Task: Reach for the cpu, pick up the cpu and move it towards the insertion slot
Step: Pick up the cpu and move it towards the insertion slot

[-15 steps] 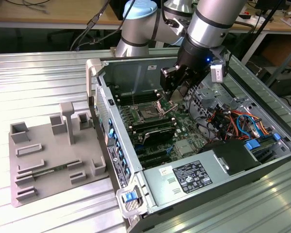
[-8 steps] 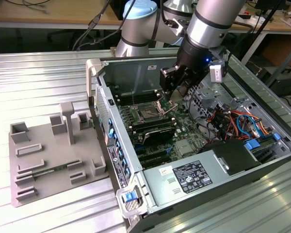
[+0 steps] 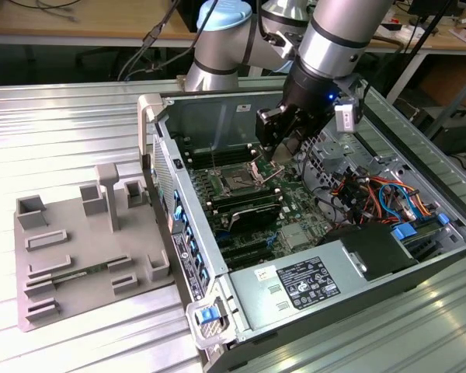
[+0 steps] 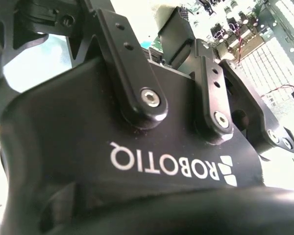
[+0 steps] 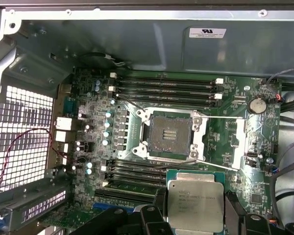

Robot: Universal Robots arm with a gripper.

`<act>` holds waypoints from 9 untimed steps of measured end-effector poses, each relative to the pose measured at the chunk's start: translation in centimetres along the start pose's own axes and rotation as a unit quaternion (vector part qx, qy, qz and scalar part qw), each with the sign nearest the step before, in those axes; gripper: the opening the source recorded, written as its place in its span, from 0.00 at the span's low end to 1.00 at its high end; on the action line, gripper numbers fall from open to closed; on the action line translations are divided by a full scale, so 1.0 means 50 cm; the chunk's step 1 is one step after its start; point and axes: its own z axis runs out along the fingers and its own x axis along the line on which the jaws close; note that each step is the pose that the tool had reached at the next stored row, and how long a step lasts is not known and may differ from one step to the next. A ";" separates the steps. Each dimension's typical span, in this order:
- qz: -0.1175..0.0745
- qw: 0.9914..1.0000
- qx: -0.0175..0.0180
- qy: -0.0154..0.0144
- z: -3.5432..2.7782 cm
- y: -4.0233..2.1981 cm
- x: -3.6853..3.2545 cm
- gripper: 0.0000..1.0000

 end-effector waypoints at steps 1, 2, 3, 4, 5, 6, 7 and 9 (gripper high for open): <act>0.000 1.000 0.000 0.000 0.001 0.001 -0.001 0.55; 0.000 1.000 0.000 0.000 0.002 0.005 -0.001 0.55; 0.000 1.000 0.000 0.000 0.003 0.007 -0.001 0.55; 0.000 1.000 0.000 0.000 0.003 0.010 -0.001 0.55; 0.000 1.000 0.000 0.000 0.004 0.012 -0.001 0.55; 0.000 1.000 0.000 0.000 0.004 0.014 -0.002 0.55; 0.000 1.000 0.000 0.000 0.005 0.016 -0.002 0.55; 0.000 1.000 0.000 0.000 0.006 0.023 -0.003 0.55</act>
